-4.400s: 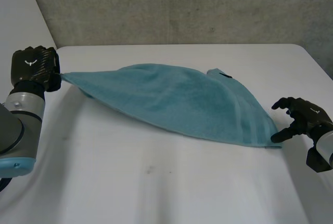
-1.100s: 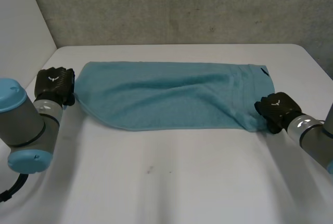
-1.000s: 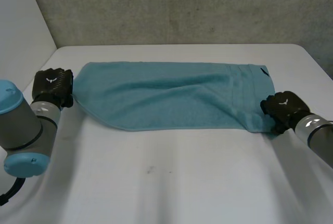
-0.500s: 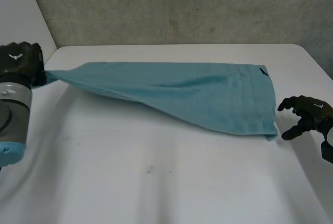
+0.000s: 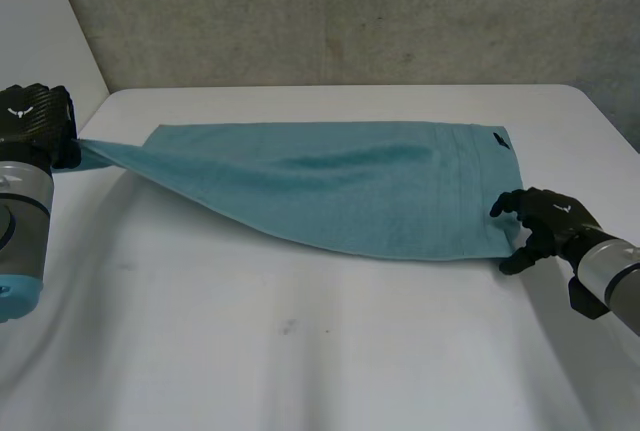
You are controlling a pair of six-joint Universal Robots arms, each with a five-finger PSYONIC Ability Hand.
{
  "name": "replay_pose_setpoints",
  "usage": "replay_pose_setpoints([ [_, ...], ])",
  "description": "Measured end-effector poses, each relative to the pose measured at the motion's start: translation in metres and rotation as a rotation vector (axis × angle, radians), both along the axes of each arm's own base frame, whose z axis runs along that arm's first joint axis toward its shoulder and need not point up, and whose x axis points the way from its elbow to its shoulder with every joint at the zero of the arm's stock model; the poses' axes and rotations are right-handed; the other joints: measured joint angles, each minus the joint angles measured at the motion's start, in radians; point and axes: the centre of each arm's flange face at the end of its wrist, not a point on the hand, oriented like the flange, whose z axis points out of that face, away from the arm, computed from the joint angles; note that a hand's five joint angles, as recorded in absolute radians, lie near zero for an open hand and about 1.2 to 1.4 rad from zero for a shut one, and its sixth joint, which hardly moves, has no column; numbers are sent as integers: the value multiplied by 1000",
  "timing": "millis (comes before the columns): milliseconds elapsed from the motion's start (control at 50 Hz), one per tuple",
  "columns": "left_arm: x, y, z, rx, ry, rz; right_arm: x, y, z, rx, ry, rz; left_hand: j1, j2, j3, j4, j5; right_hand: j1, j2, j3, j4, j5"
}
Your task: Fold the laundry
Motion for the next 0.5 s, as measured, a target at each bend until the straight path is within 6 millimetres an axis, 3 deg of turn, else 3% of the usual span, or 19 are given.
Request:
replay_pose_setpoints([
  [160, 0, 0, 0, 0, 7, 0, 10, -10, -11, -60, 32, -2, 0, 0, 0, 0, 0, 192, 246, 234, 226, 193],
  [200, 0, 0, 0, 1, 8, -1, 9, -16, -15, -68, 49, -17, 0, 0, 0, 0, 0, 436, 530, 516, 517, 478],
  [260, 0, 1, -1, 2, 8, -2, 6, -20, -18, -78, 72, -43, 0, 0, 0, 0, 0, 504, 673, 668, 674, 621],
  [380, 0, 1, -2, 8, 7, -2, 3, -22, -10, -105, 89, -62, 0, 0, 0, 0, 0, 505, 673, 672, 681, 627],
  [400, -1, 3, -3, 16, 4, -3, 1, -22, 9, -159, 97, -74, 0, 0, 0, 0, 0, 504, 673, 672, 682, 628],
  [420, -1, 3, -3, 16, 4, -3, 1, -22, 9, -159, 97, -74, 0, 0, 0, 0, 0, 504, 673, 672, 682, 628],
  [460, -1, 9, -5, 40, -4, -6, -2, -15, 50, -248, 122, -78, 0, 0, 0, 0, 0, 504, 673, 672, 682, 632],
  [480, -1, 9, -5, 40, -4, -6, -2, -15, 50, -248, 122, -78, 0, 0, 0, 0, 0, 504, 673, 672, 682, 632],
  [500, -2, 17, -4, 70, -10, -11, -7, -7, 70, -272, 165, -72, 0, 0, 0, 0, 0, 504, 673, 672, 682, 634],
])
